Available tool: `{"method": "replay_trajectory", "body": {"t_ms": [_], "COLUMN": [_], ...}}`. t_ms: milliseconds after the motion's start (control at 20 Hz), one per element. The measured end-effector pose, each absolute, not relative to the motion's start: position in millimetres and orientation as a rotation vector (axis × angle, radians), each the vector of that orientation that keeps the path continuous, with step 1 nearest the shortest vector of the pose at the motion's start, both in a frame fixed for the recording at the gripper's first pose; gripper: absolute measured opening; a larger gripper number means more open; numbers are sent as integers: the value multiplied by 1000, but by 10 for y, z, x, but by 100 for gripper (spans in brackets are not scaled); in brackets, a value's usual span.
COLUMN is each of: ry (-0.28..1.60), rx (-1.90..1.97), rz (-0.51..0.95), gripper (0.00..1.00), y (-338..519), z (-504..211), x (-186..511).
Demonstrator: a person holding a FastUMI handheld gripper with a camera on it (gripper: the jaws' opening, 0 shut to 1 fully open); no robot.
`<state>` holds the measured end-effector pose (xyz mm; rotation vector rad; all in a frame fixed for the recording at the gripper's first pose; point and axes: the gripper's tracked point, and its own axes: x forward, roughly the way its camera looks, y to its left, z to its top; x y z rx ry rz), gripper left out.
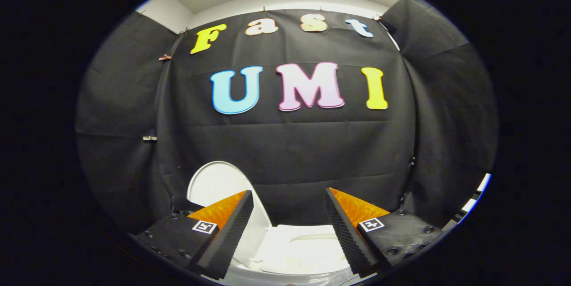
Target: Open the toilet lid.
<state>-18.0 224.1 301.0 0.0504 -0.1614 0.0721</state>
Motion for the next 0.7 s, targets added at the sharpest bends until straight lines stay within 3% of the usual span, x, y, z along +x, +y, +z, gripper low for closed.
{"method": "replay_trajectory", "body": {"t_ms": [350, 700], "ry": [-101, -143], "rx": [100, 77], "rz": [-20, -21], "gripper": [98, 98], "y": [1179, 930], "z": [2643, 2595], "x": [-140, -97]}}
